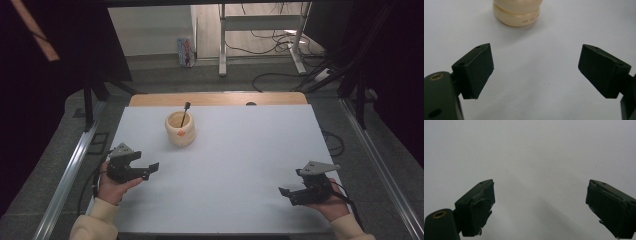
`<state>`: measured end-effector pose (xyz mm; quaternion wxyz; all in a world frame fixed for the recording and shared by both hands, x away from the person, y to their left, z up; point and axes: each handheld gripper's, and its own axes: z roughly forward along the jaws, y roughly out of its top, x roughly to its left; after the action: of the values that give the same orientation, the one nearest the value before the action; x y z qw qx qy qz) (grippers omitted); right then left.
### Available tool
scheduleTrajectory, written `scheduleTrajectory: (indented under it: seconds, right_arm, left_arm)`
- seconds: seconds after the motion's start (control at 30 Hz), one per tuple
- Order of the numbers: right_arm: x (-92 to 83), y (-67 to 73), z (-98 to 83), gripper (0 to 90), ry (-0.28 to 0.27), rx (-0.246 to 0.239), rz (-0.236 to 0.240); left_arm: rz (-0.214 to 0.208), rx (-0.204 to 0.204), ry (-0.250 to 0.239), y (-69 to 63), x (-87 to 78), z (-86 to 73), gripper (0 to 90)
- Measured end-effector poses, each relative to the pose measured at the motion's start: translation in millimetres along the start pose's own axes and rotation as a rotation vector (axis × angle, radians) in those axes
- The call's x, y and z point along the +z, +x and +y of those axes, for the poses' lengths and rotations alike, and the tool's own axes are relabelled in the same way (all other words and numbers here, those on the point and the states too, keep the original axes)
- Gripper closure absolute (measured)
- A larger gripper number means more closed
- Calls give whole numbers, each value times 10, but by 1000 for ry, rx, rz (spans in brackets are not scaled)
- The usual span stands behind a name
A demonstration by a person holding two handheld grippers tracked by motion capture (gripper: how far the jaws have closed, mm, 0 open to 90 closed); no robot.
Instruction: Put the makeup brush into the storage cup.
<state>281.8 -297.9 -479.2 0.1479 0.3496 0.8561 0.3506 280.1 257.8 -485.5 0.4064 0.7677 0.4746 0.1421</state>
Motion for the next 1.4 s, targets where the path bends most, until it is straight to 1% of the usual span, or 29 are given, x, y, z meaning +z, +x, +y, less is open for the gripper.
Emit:
scheduleTrajectory:
  seconds: [0.13,0.23,0.37,0.43,0.73,0.8,0.93,1.03,1.13,1.33,1.4]
  right_arm:
    - [3,3,0,85,2,-1,0]
    - [-1,5,-2,85,1,-1,1]
    - [2,8,-2,85,2,-3,4]
    - [3,9,-3,85,3,-4,4]
    - [4,6,0,85,4,-6,6]
    - [1,4,2,85,1,-4,7]
    - [-5,-10,4,85,-5,0,7]
    - [-6,-11,4,85,-7,1,7]
    - [0,-9,1,85,-6,0,6]
    - [-3,-3,-2,84,-9,-4,4]
    - [-2,-2,-3,84,-12,-4,4]
  left_arm:
    - [16,9,7,-29,-59,-66,138]
    - [23,17,21,-54,-99,-148,138]
    - [32,15,42,-77,-129,-255,137]
    - [30,5,45,-87,-153,-315,138]
    - [24,-2,68,-141,-210,-490,140]
    - [24,-1,72,-151,-217,-513,140]
    - [38,24,81,-195,-221,-530,141]
    - [36,32,81,-217,-216,-524,141]
    - [36,31,78,-218,-215,-515,142]
    - [36,16,65,-187,-225,-519,144]
    - [38,18,67,-186,-223,-518,144]
